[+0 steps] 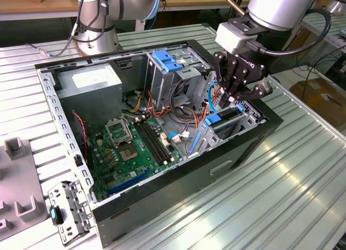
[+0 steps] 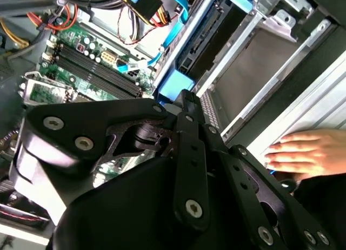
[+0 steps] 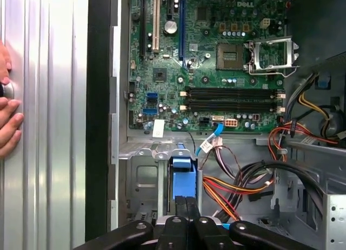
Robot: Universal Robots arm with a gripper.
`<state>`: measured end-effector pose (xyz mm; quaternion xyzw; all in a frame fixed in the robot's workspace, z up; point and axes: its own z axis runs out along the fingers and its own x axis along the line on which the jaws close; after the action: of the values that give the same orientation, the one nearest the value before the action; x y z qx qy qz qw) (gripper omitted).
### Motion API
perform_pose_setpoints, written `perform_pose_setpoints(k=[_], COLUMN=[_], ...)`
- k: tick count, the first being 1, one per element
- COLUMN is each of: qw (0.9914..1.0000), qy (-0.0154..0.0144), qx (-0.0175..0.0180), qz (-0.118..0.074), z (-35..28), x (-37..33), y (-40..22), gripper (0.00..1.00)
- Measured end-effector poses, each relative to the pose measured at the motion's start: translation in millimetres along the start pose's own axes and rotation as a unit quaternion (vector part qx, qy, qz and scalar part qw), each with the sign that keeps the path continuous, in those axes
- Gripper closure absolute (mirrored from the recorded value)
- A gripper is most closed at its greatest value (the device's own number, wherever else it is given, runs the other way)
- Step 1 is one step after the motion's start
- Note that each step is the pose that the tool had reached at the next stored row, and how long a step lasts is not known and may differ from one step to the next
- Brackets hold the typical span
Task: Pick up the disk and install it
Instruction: 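Insert the first disk wire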
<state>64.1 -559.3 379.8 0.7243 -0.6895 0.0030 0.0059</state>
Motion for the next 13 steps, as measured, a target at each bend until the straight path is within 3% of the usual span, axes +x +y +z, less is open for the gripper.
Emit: perform_pose_setpoints(k=[4,8,13], qw=[0.99991,0.99987,0.99986], qy=[0.0001,0.0002,0.0001], qx=[-0.0001,-0.0001,-0.0001], qz=[-0.014,-0.016,-0.017], z=[-4.4,-4.6,-4.4], x=[0.1,0.1,0.6], y=[-0.5,-3.4,-13.5], gripper=[0.89,0.89,0.89])
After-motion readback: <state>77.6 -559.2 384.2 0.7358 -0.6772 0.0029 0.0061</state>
